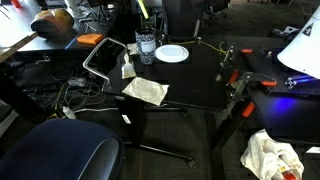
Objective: Put the marker in the black cup
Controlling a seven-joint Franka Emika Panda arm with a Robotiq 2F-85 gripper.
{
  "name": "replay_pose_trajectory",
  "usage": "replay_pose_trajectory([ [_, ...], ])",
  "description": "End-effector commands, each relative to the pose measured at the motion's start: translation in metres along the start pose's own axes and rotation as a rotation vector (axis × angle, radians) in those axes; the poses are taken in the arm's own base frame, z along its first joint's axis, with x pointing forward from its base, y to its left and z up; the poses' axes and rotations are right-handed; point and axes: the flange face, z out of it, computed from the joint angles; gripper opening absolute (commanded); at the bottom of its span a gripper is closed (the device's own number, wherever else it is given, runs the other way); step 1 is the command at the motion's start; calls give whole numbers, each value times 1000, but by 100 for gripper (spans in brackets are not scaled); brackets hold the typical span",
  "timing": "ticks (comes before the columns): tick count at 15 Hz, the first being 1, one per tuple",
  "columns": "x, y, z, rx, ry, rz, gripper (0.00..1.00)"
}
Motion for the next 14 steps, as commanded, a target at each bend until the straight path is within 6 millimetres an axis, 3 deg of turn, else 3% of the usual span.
replay_pose_trajectory([
  [1, -5, -4, 6, -52, 68, 78, 5],
  [14, -30, -5, 47, -176, 200, 196, 5],
])
